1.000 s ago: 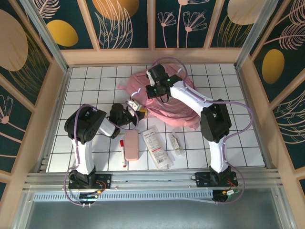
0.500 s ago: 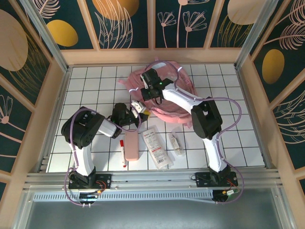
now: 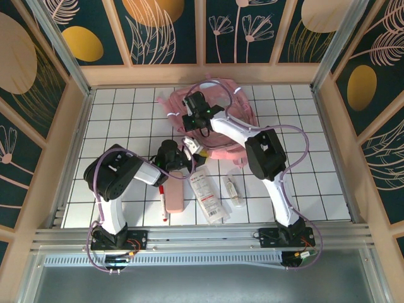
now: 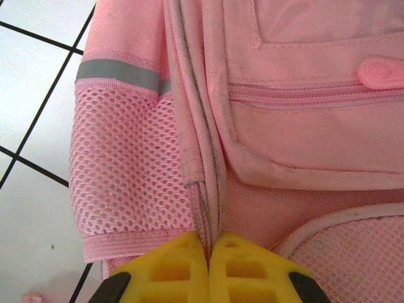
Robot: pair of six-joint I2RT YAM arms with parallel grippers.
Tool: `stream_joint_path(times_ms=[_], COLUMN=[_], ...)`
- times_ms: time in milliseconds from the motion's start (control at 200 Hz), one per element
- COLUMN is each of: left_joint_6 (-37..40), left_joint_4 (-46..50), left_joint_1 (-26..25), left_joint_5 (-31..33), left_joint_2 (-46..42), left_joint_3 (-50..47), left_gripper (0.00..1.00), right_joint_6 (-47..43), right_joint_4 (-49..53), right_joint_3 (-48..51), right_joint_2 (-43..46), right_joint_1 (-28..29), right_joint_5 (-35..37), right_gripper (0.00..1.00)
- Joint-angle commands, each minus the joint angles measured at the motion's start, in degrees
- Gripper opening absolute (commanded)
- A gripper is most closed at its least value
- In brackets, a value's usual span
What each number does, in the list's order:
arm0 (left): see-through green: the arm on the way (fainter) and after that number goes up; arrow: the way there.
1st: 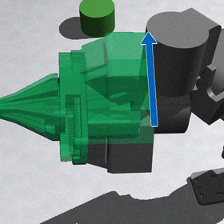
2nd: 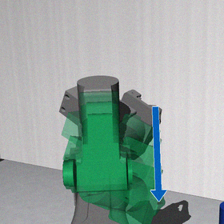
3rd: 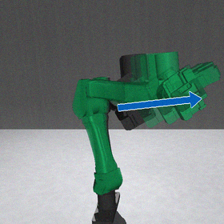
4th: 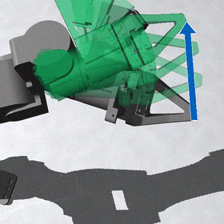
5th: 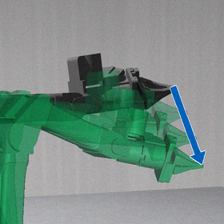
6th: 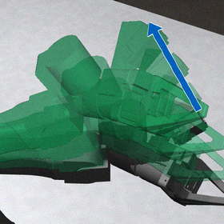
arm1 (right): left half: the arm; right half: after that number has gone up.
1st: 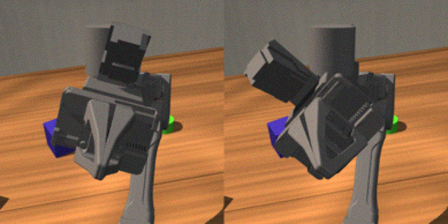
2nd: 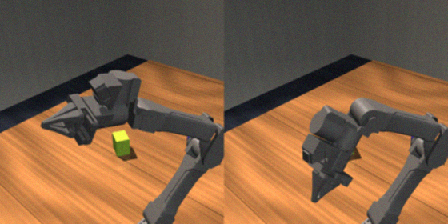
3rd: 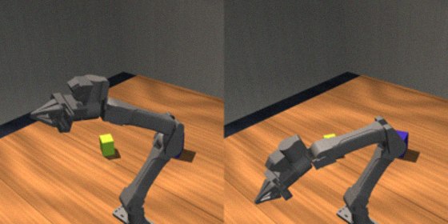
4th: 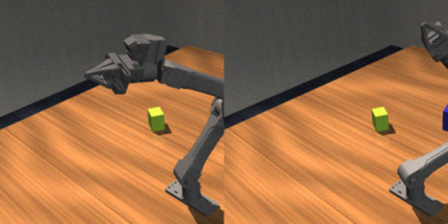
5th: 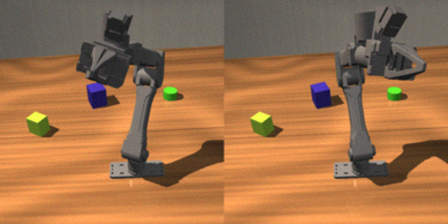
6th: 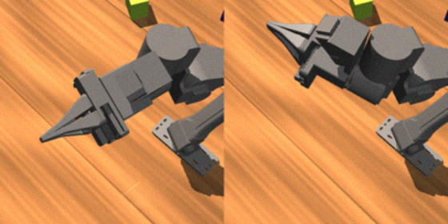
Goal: Pack books, pencil case, and school supplies into a backpack
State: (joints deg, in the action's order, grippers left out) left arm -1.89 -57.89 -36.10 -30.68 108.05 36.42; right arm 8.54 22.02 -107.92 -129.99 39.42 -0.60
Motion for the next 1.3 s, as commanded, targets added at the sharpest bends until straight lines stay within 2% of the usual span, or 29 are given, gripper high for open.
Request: stream_joint_path(times_ms=[0, 70, 135, 260, 315, 395, 465, 616, 786, 886, 1046, 1181, 1296], left_joint_6=[-2.6, -5.7, -8.4, -7.3, -7.4, -8.0, -8.6, -10.2, -10.4, -10.5, -11.7, -12.4, -11.3], left_joint_4=[-8.0, -10.7, -13.3, -11.7, -11.1, -11.7, -12.4, -12.1, -10.4, -10.6, -9.8, -10.5, -9.8], left_joint_1=[-4.5, -5.2, -5.3, -5.2, -5.3, -5.2, -5.2, -5.0, -5.0, -5.0, -5.0, -5.0, -5.0], left_joint_5=[-6.6, -5.6, -4.1, -1.5, -1.1, -0.8, -0.2, -0.6, 0.2, 0.2, 0.0, -1.4, -1.5], left_joint_2=[-0.1, 0.3, 0.8, 1.3, 1.7, 2.2, 2.4, 2.8, 2.5, 2.0, 1.9, 2.0, 1.5], left_joint_3=[2.2, 2.2, 1.8, 2.1, 2.4, 2.6, 2.5, 3.4, 3.0, 2.3, 2.6, 3.1, 3.0], left_gripper=[0.00, 0.00, 0.00, 0.00, 0.00, 0.00, 0.00, 0.00, 0.00, 0.00, 0.00, 0.00, 0.00], right_joint_6=[2.0, 2.4, 3.7, 8.0, 13.3, 19.9, 21.6, 21.8, 25.4, 29.0, 29.7, 31.7, 34.9], right_joint_4=[-10.1, -8.7, -5.9, -3.3, -2.7, -2.9, -3.3, 6.9, 18.5, 20.7, 18.4, 16.5, 19.8], right_joint_3=[-1.9, -2.7, -3.2, 2.9, 8.4, 17.4, 25.0, 32.5, 38.3, 39.4, 37.9, 37.5, 35.2], right_joint_2=[-2.0, -1.9, -0.7, 6.7, 11.5, 19.0, 25.8, 37.4, 45.6, 46.5, 43.4, 39.9, 36.8], right_joint_1=[-1.0, -1.5, -2.4, -4.9, -6.9, -9.0, -10.3, -10.5, -8.7, -4.2, 0.1, 1.4, 2.9], right_joint_5=[-3.5, -3.8, -4.9, -8.6, -10.8, -14.8, -14.8, -5.6, -1.3, -1.7, -1.9, -1.2, 5.9], right_gripper=[0.00, 0.00, 0.24, 0.55, 0.63, 0.67, 0.69, 0.70, 0.60, 0.57, 0.44, 0.45, 0.45])
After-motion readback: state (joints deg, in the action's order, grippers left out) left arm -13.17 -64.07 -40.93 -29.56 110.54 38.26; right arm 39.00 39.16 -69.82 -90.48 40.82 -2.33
